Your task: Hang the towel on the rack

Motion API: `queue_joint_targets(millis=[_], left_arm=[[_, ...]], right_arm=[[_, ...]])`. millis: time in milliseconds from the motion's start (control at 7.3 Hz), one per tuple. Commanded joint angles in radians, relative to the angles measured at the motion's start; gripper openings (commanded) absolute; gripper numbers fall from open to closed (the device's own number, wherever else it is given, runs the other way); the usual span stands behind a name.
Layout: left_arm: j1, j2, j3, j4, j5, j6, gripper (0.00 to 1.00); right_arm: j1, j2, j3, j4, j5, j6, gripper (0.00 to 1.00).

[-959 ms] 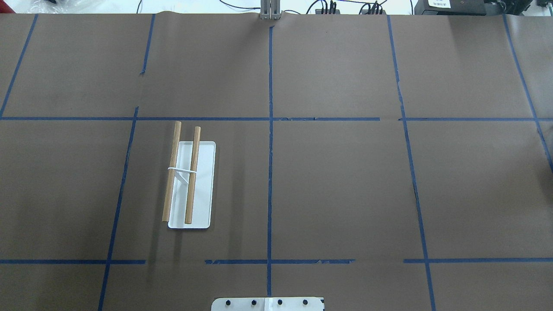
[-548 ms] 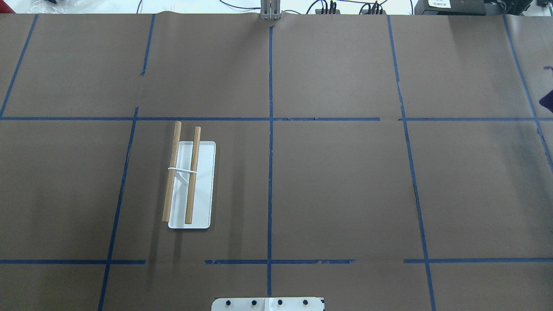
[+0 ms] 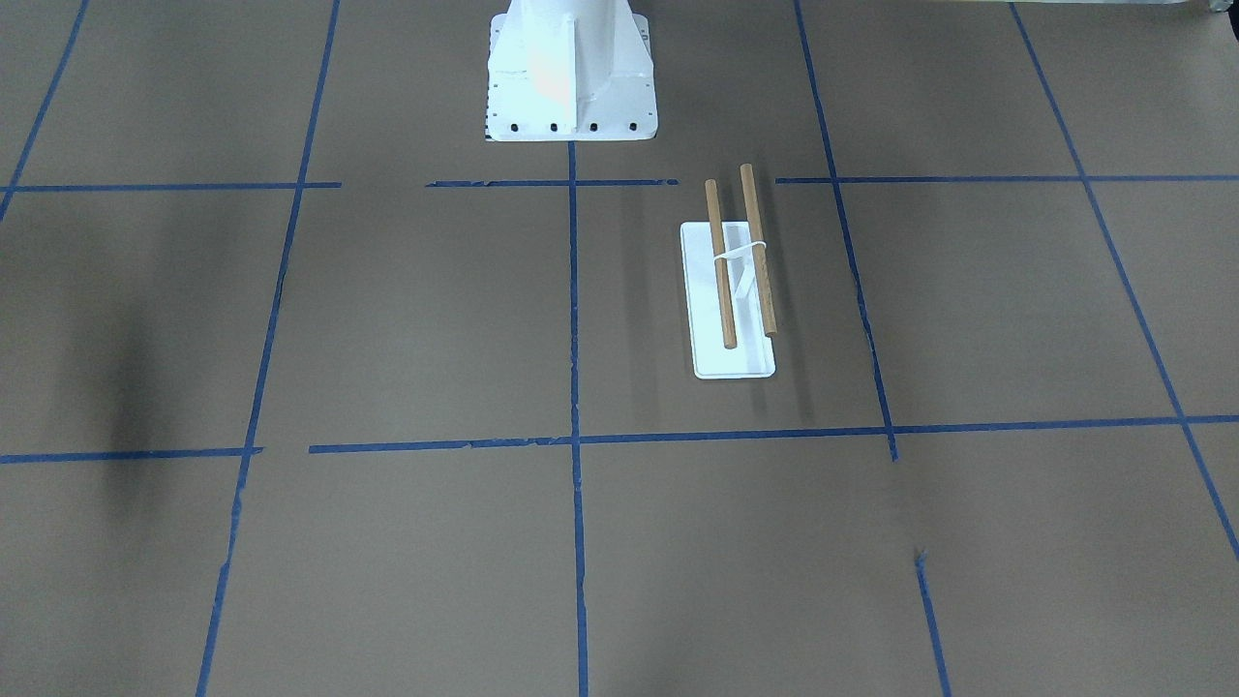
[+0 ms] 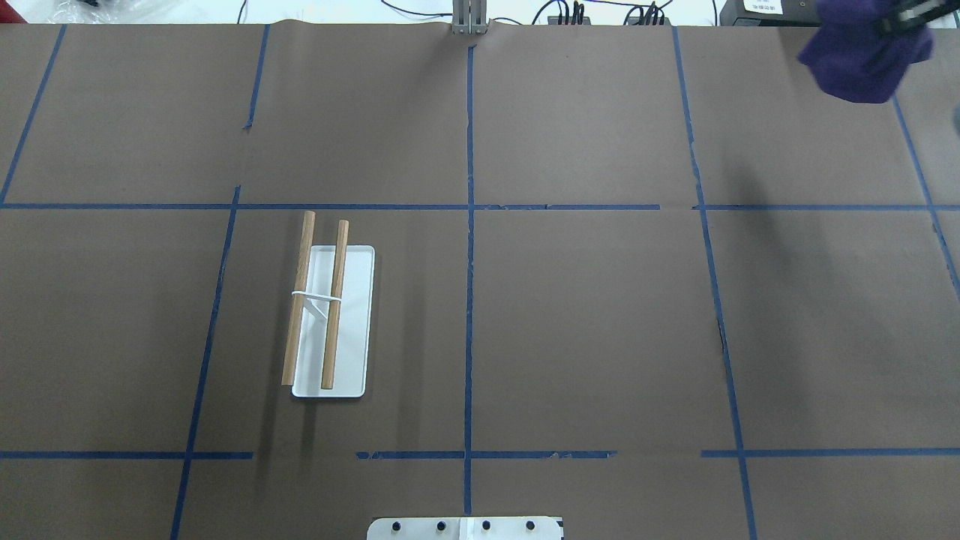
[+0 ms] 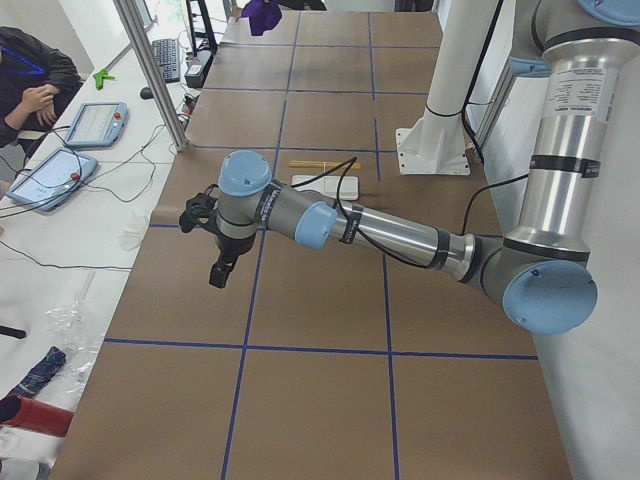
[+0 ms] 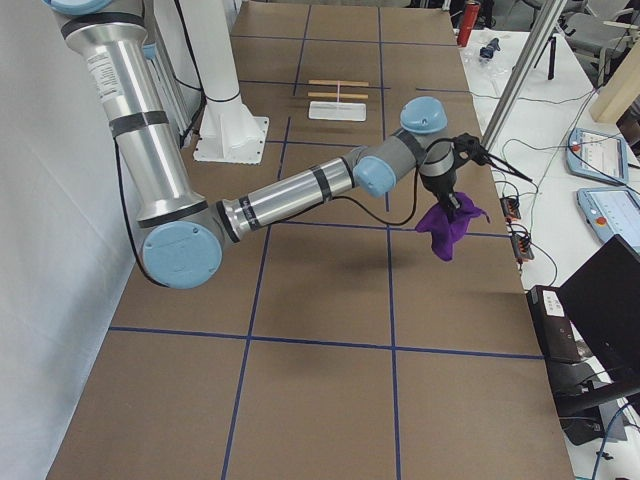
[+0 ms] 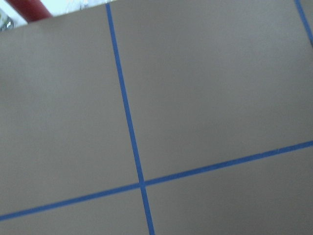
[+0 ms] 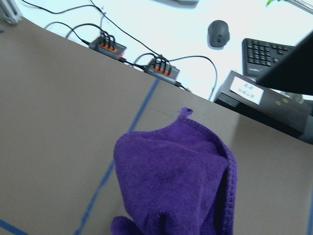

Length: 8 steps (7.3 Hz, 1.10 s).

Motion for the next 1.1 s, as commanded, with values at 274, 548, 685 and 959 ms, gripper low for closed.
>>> queue_joint_targets(millis=[274, 548, 685, 959], left_arm=[[0.191, -0.138, 0.019, -0.23, -0.012, -0.509, 1.0], [0.33, -0.141, 0.03, -0.49, -0.009, -0.795, 1.0], [0.361, -0.155, 0.03, -0.593, -0.009, -0.935, 1.0], [0.416, -0.213, 0.027, -0.727, 0.0, -1.24, 1.0]], right_arm=[[-0.312, 0.139, 0.023, 0.272, -0.13, 0.325, 0.0], [-0.485, 0.18, 0.093, 0.282, -0.318, 0.402, 0.0], [-0.557, 0.181, 0.125, 0.281, -0.402, 0.433, 0.0], [-0.655, 0.184, 0.176, 0.281, -0.524, 0.49, 0.0]])
